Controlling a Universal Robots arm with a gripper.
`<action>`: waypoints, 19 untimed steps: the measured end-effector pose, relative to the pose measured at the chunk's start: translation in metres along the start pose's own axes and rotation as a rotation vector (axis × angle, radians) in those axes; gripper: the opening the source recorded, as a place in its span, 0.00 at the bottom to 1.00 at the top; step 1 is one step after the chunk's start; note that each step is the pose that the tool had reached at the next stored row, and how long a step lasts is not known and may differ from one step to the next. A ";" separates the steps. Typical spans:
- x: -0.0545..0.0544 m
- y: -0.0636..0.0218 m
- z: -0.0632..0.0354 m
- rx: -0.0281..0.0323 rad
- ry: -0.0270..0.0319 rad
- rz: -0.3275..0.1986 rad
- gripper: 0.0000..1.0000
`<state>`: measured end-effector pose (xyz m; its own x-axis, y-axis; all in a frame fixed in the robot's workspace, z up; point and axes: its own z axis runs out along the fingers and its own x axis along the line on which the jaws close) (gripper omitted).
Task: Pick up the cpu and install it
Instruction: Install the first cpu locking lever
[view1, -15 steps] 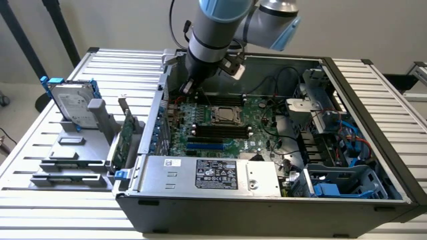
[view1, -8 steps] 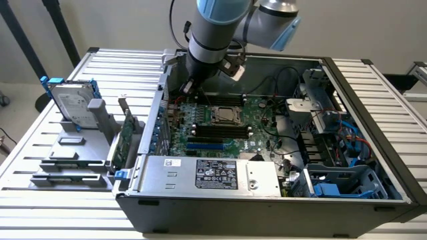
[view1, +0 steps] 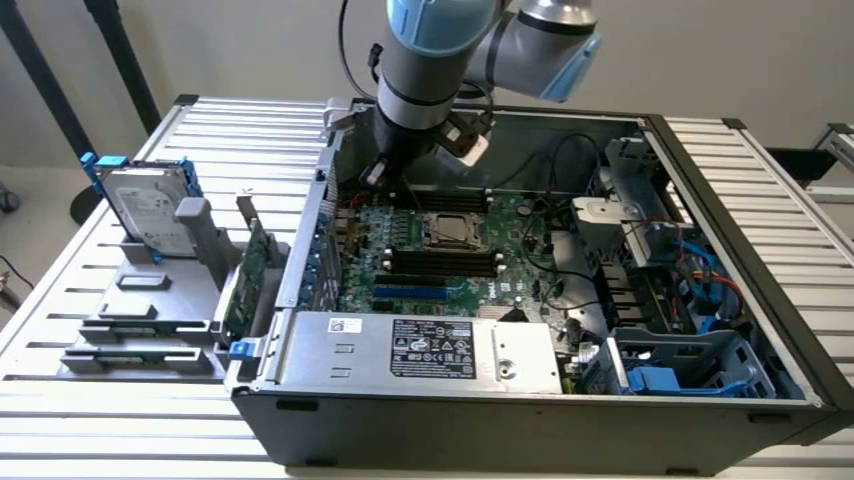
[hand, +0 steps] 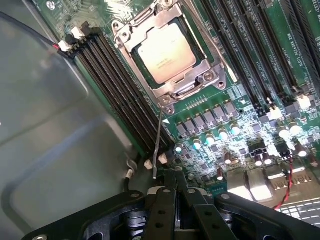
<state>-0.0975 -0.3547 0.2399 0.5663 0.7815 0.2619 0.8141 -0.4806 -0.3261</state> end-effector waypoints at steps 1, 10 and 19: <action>0.000 0.0000 0.0000 -0.0027 0.0069 0.004 0.11; 0.000 -0.0003 0.0001 -0.0294 0.0588 0.038 0.11; 0.001 -0.0009 0.0002 -0.0970 0.1114 0.062 0.11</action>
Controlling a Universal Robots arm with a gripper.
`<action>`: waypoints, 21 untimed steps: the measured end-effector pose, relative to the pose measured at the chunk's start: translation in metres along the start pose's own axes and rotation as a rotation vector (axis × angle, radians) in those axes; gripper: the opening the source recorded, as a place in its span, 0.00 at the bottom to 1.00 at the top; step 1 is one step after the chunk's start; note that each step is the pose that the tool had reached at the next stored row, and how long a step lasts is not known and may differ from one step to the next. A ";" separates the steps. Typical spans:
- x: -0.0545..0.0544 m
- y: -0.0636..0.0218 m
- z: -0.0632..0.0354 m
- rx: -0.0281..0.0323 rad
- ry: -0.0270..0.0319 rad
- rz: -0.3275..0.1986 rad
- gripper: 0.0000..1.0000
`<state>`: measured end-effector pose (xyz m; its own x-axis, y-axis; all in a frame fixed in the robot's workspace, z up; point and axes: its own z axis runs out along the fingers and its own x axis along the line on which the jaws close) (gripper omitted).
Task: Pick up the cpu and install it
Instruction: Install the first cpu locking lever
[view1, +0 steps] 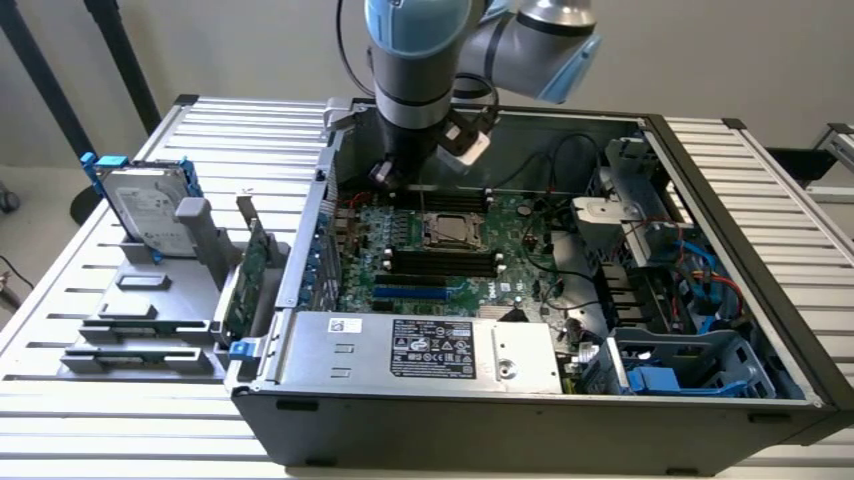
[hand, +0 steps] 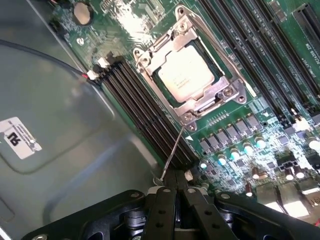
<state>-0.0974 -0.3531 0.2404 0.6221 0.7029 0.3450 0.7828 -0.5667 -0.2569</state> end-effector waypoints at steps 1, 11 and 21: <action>0.000 -0.0001 0.0000 -0.0077 0.0062 0.000 0.11; 0.008 0.0068 0.0014 -0.0468 0.0372 0.001 0.11; 0.011 0.0161 0.0083 -0.0767 0.0145 -0.005 0.11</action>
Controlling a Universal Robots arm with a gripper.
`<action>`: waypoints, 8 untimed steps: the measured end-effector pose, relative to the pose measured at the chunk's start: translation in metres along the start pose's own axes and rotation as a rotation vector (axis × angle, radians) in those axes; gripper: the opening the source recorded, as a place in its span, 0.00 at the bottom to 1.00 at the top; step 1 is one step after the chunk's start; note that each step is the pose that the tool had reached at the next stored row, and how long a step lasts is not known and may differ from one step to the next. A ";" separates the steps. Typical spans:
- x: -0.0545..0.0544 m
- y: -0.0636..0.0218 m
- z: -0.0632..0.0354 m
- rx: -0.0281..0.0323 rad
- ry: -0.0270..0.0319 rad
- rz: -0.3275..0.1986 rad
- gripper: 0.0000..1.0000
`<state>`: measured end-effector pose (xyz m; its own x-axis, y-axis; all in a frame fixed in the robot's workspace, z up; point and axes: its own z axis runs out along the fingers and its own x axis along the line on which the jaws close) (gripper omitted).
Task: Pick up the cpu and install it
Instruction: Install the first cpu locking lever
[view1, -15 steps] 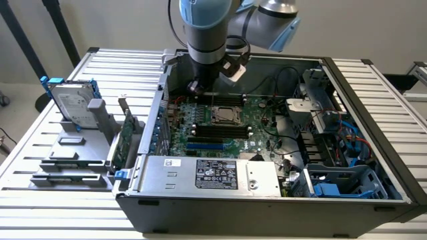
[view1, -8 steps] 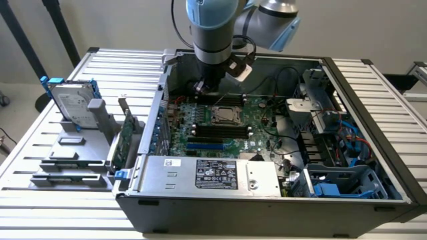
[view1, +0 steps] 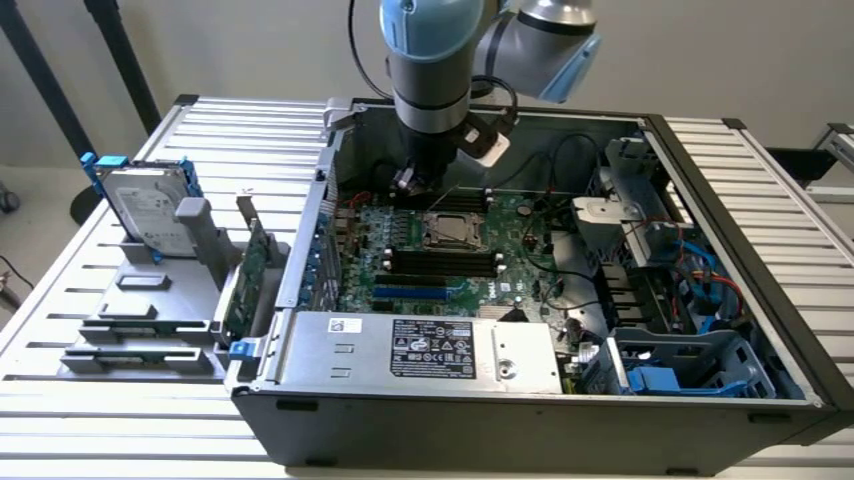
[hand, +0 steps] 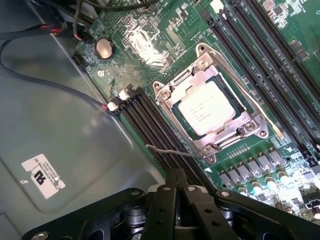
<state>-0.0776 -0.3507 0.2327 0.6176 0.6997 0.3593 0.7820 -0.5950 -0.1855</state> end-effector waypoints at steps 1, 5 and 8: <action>0.000 0.0004 0.0012 -0.0025 -0.0032 0.000 0.11; -0.003 0.0017 0.0079 -0.0035 -0.0049 -0.001 0.11; -0.005 0.0026 0.0130 -0.0015 -0.0058 -0.006 0.11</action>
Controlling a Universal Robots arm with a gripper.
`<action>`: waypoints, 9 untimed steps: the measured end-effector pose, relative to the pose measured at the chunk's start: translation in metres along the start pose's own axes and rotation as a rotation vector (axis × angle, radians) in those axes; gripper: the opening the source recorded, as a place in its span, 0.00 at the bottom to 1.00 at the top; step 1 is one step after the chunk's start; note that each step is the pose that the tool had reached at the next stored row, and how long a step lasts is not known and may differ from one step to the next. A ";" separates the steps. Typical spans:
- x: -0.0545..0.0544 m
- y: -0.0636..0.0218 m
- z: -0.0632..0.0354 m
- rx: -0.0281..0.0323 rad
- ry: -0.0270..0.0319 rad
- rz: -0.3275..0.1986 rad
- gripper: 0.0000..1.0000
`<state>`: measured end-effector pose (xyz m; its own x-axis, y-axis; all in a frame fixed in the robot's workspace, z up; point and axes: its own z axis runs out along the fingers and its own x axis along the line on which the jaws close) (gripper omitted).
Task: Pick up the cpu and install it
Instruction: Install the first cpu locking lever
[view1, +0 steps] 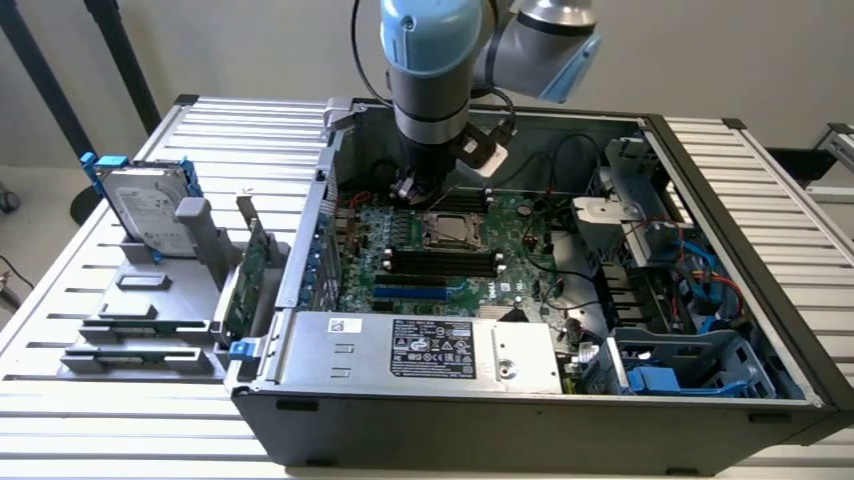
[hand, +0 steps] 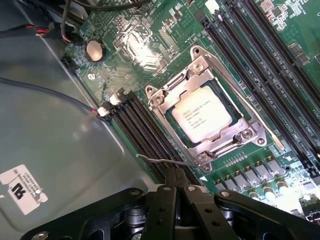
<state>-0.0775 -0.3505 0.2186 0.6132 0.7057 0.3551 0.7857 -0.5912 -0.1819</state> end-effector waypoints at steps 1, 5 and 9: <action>0.000 0.0002 0.0017 0.0008 -0.0004 -0.002 0.11; -0.002 0.0006 0.0087 0.0048 -0.0032 -0.014 0.11; -0.002 0.0004 0.0128 0.0060 -0.0098 -0.026 0.11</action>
<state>-0.0776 -0.3475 0.2060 0.5937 0.7243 0.3507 0.8016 -0.5706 -0.1784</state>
